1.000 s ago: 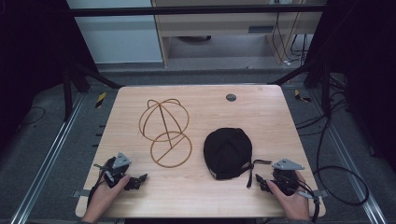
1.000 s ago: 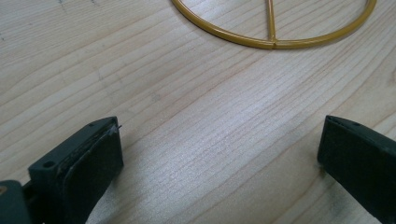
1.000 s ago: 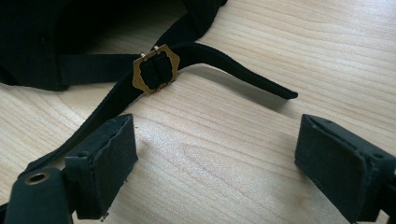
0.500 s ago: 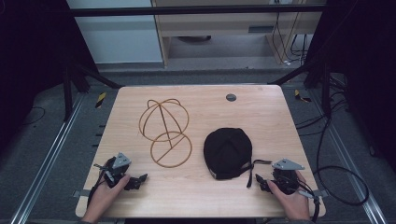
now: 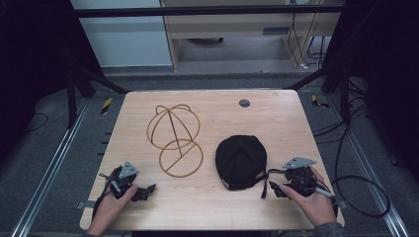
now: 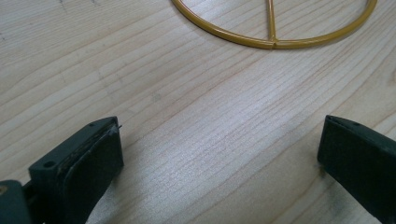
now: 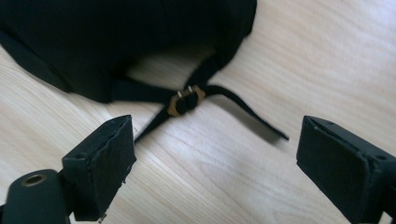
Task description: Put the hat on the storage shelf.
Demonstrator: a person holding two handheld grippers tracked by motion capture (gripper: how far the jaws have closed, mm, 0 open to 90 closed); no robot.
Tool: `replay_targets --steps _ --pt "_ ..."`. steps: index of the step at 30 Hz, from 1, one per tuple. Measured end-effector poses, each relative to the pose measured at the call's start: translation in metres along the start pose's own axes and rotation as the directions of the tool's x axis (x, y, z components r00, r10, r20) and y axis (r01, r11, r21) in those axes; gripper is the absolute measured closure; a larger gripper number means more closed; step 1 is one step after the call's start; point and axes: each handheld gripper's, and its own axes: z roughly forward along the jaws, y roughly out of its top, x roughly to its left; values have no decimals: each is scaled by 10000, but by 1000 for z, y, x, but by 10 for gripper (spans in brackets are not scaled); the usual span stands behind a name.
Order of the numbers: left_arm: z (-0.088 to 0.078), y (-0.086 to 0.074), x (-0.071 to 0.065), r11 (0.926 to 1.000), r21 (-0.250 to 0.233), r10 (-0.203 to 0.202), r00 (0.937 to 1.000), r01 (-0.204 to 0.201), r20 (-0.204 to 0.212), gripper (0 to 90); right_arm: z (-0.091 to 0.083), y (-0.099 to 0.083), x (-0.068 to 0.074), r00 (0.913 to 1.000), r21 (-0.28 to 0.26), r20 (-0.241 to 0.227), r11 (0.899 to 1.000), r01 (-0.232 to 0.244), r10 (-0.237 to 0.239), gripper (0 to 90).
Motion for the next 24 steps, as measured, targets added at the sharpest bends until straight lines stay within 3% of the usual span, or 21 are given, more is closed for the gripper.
replay_targets --steps 5,10,12,15,16,18,20,21,22,24 --pt "0 0 0 10000 2 2 10000 -2 16 0 -3 17 2 9988 497 78 9976 478 -482 113" --pt "0 0 0 10000 1 3 10000 -3 4 0 -5 36 2 9976 853 -240 9941 675 -657 126" --pt "0 0 0 10000 1 -1 10000 1 4 0 -5 50 3 9941 1313 -242 9854 1081 -1058 144" --pt "0 0 0 10000 5 0 10000 0 22 0 -6 61 4 9911 1397 -356 9814 1318 -1280 152" --pt "0 0 0 10000 5 3 10000 -3 22 0 -7 72 6 9878 1535 -503 9762 1534 -1473 162" --pt "0 0 0 10000 7 5 10000 -5 22 0 -8 76 7 9848 1589 -615 9725 1703 -1624 164" --pt "0 0 0 10000 7 16 10000 -16 21 0 -8 95 13 9749 1742 -713 9597 2205 -2110 194" --pt "0 0 0 10000 7 16 10000 -16 21 0 -8 95 13 9749 1742 -713 9597 2205 -2110 194" --pt "0 0 0 10000 11 24 10000 -24 38 0 -10 107 17 9685 1643 -523 9545 2489 -2435 229" --pt "0 0 0 10000 6 23 10000 -24 24 0 -11 116 20 9664 1444 -673 9560 2553 -2479 241"
